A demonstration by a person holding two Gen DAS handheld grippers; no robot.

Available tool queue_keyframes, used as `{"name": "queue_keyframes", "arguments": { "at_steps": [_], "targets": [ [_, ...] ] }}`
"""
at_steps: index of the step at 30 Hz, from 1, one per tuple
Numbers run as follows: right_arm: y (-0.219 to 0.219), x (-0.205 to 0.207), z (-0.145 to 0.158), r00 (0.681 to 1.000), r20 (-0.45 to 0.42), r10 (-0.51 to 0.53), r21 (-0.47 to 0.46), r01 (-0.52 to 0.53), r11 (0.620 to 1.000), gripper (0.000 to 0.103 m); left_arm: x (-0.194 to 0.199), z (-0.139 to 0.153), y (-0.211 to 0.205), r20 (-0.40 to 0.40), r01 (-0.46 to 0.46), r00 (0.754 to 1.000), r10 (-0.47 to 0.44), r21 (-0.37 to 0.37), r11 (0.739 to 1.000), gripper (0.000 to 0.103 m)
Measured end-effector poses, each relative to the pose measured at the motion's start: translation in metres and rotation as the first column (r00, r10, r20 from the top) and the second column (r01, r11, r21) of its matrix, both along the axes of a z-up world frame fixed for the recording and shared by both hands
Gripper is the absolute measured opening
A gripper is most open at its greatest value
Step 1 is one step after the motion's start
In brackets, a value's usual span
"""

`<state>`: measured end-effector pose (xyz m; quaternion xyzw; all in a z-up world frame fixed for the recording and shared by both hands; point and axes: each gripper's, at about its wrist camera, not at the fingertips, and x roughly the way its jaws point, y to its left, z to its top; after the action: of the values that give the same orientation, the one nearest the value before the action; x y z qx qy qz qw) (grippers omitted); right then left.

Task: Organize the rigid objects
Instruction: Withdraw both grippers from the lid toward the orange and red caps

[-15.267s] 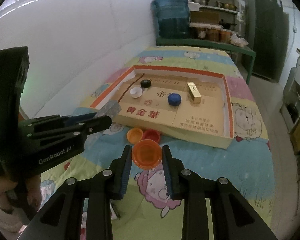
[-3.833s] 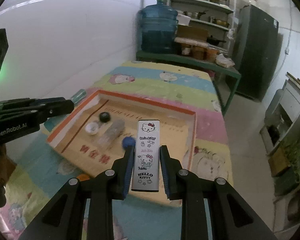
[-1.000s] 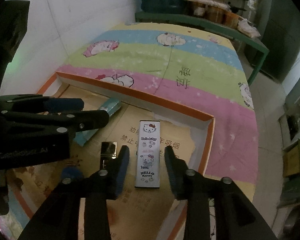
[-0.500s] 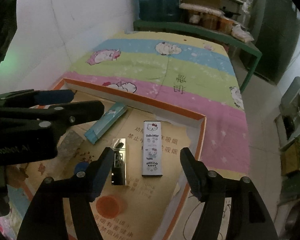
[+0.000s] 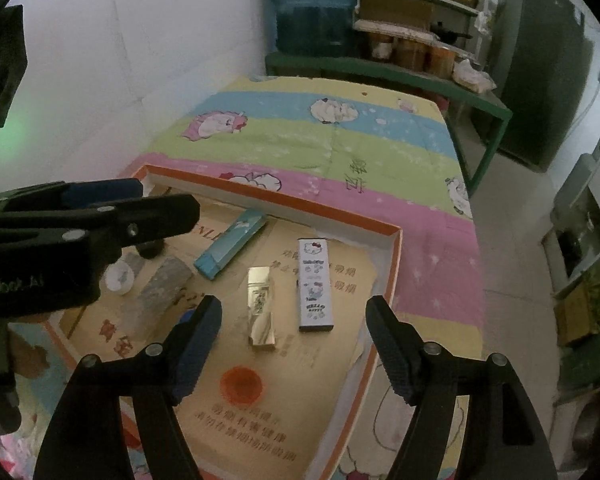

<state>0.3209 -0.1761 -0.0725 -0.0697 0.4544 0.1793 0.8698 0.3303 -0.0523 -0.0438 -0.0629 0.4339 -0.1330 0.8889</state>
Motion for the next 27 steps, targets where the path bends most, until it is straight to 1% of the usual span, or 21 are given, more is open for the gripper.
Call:
{"name": "queue_keyframes", "arguments": {
  "at_steps": [3, 7, 9, 10, 14, 16, 21, 27],
  "targets": [
    [0.002, -0.009, 0.005, 1.000, 0.007, -0.003, 0.001, 0.003, 1.000, 0.076, -0.010, 0.002, -0.001, 0.004, 0.023, 1.000, -0.023, -0.008, 1.000, 0.070],
    [0.003, -0.019, 0.008, 1.000, 0.002, -0.006, 0.010, 0.006, 1.000, 0.076, -0.024, 0.003, 0.000, -0.004, 0.064, 0.998, -0.064, -0.076, 0.995, 0.070],
    [0.004, -0.026, 0.010, 1.000, 0.002, -0.008, 0.012, 0.008, 1.000, 0.076, -0.031, 0.005, 0.000, -0.004, 0.070, 0.997, -0.071, -0.084, 0.994, 0.070],
    [0.004, -0.030, 0.010, 1.000, 0.004, -0.011, 0.010, 0.011, 1.000, 0.076, -0.035, 0.006, -0.001, -0.001, 0.070, 0.998, -0.070, -0.075, 0.995, 0.070],
    [0.005, -0.044, 0.013, 1.000, 0.018, -0.018, 0.001, 0.018, 1.000, 0.076, -0.053, 0.012, -0.006, 0.039, 0.061, 0.997, -0.061, 0.015, 0.998, 0.070],
    [0.006, -0.052, 0.015, 0.999, 0.023, -0.024, 0.003, 0.024, 1.000, 0.076, -0.063, 0.017, -0.005, 0.067, 0.045, 0.997, -0.048, 0.036, 0.998, 0.070],
    [0.007, -0.073, 0.020, 0.998, 0.044, -0.041, 0.008, 0.041, 0.999, 0.076, -0.083, 0.026, 0.002, 0.100, 0.007, 0.995, -0.013, 0.057, 0.998, 0.070],
    [0.011, -0.099, 0.025, 0.996, 0.064, -0.064, 0.025, 0.062, 0.998, 0.076, -0.110, 0.035, 0.010, 0.142, -0.016, 0.990, 0.010, 0.042, 0.999, 0.069]
  ]
}}
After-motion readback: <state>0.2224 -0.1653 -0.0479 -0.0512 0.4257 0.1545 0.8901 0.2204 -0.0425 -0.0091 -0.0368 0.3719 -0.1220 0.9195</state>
